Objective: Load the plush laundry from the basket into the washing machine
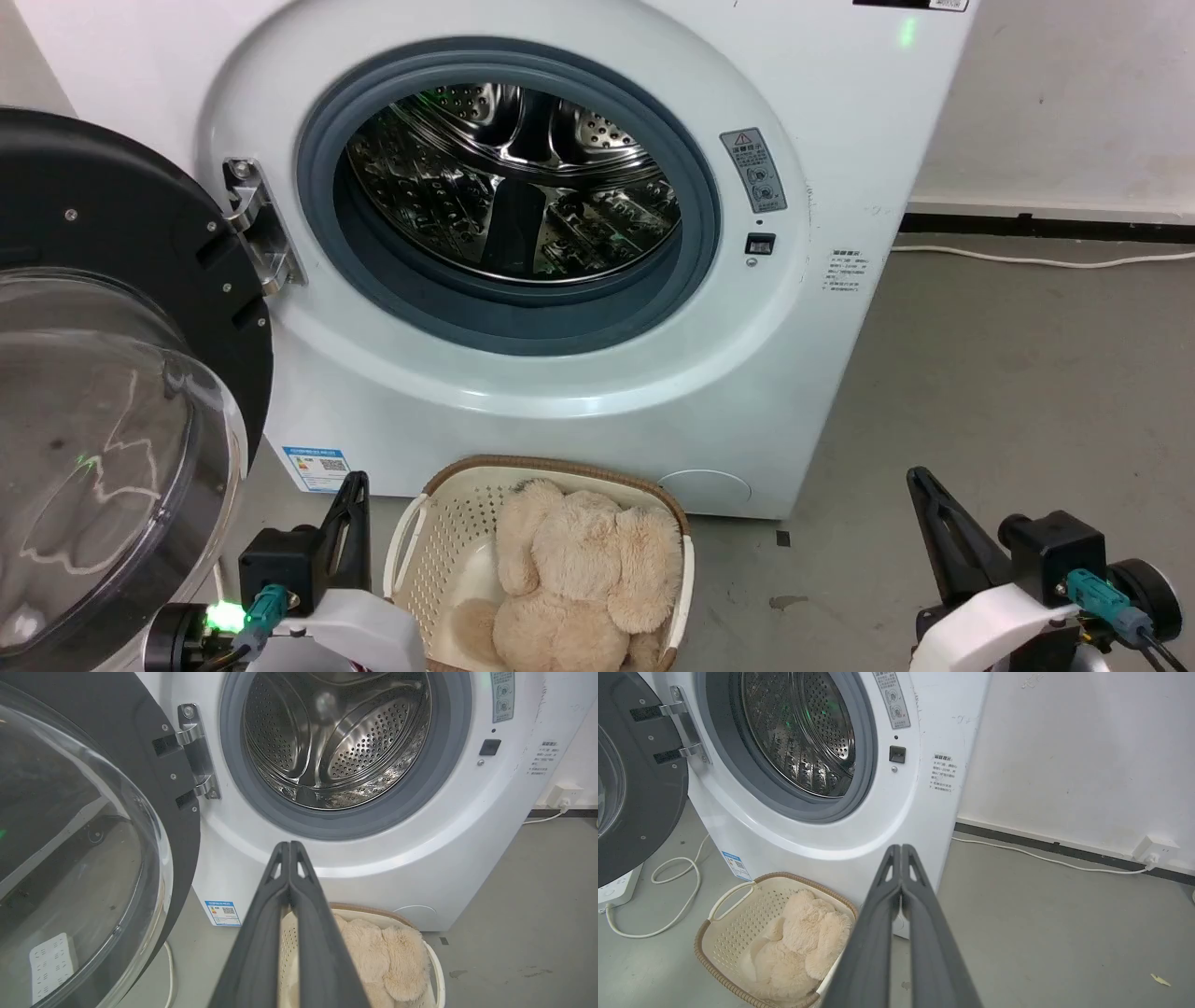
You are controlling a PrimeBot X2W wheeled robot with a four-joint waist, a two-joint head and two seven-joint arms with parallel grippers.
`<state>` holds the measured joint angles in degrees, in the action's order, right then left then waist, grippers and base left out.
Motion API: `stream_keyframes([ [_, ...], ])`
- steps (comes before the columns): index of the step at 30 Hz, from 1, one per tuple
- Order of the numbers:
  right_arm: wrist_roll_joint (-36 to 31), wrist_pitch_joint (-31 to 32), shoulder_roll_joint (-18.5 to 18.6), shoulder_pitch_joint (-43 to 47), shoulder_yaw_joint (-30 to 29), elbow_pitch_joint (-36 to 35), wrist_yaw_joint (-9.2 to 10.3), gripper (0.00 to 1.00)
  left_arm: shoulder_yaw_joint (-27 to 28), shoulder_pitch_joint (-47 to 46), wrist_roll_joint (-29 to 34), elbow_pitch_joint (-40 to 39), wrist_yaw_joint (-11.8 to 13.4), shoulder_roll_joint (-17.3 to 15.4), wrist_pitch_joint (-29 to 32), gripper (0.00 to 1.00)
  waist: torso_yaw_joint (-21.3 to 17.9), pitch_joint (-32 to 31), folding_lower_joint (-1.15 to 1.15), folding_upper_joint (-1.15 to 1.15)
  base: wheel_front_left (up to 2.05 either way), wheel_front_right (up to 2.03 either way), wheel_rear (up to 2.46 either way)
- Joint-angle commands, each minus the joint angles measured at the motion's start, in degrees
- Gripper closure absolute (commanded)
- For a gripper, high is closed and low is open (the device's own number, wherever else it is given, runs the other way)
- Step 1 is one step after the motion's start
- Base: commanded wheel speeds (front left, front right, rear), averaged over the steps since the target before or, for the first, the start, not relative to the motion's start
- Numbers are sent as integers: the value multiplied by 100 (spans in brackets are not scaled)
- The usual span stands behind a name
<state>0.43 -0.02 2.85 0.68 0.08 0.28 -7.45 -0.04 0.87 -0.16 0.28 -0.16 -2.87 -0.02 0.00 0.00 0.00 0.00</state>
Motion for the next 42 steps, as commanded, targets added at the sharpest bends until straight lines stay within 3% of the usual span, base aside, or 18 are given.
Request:
stream_keyframes([
  [1,-43,2,3,-68,-8,-28,-3,100,4,-87,16,-28,16,0,2,100,0,0,0,0,0,0,0],
  [15,-43,2,3,-68,-8,-28,-3,100,4,-87,16,-28,16,0,2,100,0,0,0,0,0,0,0],
  [16,4,-1,0,1,0,1,0,0,0,1,0,1,-1,0,-1,0,0,0,0,0,0,0,0],
  [42,323,-261,0,-78,-159,-41,-1,0,-369,-195,-97,339,-35,0,-261,0,-144,385,0,0,0,0,0],
])
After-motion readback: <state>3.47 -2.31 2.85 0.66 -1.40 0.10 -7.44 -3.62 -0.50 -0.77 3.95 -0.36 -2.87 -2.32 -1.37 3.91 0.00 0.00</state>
